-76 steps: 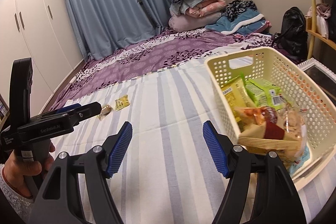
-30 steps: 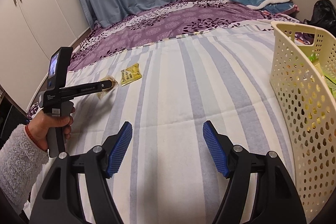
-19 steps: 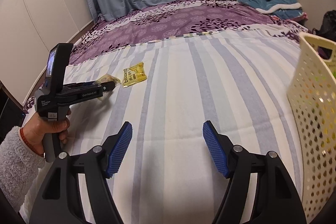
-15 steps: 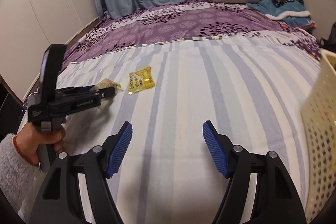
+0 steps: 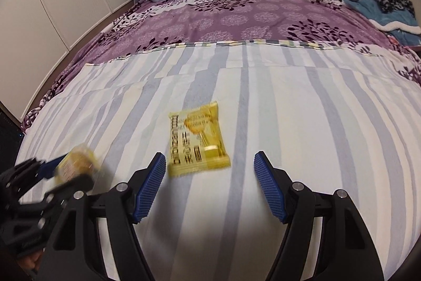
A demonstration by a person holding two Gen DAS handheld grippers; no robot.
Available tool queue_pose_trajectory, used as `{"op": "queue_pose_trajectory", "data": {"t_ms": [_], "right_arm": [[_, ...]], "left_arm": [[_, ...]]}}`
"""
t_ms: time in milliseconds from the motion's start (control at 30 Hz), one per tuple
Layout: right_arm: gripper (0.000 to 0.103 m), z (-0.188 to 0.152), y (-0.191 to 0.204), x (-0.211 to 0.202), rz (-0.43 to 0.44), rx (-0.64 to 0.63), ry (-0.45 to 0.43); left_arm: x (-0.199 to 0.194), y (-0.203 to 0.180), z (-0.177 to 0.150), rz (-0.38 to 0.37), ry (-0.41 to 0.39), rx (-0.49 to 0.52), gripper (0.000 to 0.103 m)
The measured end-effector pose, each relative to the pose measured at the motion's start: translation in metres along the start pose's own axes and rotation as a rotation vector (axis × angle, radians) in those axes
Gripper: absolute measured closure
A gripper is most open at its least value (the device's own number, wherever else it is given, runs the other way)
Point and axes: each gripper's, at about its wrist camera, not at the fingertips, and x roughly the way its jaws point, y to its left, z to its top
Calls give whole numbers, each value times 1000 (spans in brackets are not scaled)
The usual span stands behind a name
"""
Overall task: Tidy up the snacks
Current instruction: 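Grasp the small yellow packet with the right gripper while the left gripper holds the pastry, then carry the small yellow packet into the basket and open the right gripper while the left carries the pastry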
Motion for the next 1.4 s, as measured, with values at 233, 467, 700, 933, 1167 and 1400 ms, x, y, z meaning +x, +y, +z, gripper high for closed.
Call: {"op": "queue_pose_trajectory", "data": {"t_ms": [233, 467, 700, 933, 1167, 1400], "right_arm": [[36, 14, 12, 16, -31, -47, 18], [55, 13, 14, 15, -77, -78, 10], [56, -5, 5, -9, -62, -45, -8], [56, -32, -3, -57, -41, -5, -47], [56, -54, 0, -99, -18, 5, -84], [56, -74, 0, -136, -1, 25, -116]], "left_arm": [[-12, 6, -7, 9, -4, -21, 52], [-18, 8, -9, 6, -8, -49, 52], [-28, 5, -15, 19, -8, -51, 52], [-50, -7, -15, 38, -45, -16, 51], [-75, -18, -20, 38, -71, -4, 51], [-100, -28, -29, 37, -92, 11, 51]]}}
